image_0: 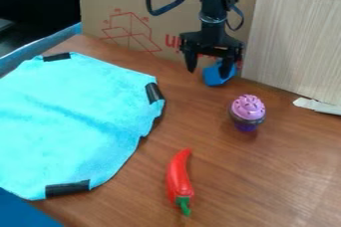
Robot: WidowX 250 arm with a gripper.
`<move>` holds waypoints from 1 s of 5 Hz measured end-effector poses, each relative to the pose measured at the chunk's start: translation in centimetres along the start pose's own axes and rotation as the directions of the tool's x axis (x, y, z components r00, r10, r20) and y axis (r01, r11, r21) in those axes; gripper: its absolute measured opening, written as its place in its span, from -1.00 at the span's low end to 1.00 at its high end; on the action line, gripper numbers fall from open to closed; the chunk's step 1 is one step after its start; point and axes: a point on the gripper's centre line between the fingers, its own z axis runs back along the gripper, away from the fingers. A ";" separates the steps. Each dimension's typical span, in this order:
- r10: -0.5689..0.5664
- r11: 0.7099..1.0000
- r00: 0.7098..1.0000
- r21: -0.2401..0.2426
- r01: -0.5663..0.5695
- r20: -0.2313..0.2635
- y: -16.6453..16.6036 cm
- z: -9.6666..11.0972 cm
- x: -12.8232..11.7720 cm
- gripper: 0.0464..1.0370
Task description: Put the blue object on the bottom edge of the cloth
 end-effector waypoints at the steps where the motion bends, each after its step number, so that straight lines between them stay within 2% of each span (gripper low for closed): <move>1: 0.015 1.000 0.999 0.009 -0.015 -0.032 0.0 -1.1 -0.4 0.87; 2: 0.071 0.997 0.997 -0.006 -0.071 -0.039 0.0 -1.3 -0.4 0.33; 3: 0.103 0.994 0.994 -0.014 -0.104 -0.043 0.6 -1.4 -0.3 0.15; 4: 0.115 0.992 0.991 -0.044 -0.118 -0.065 0.7 -1.3 -0.9 0.14; 5: 0.151 0.983 0.985 -0.092 -0.158 -0.079 1.6 0.7 -1.8 0.12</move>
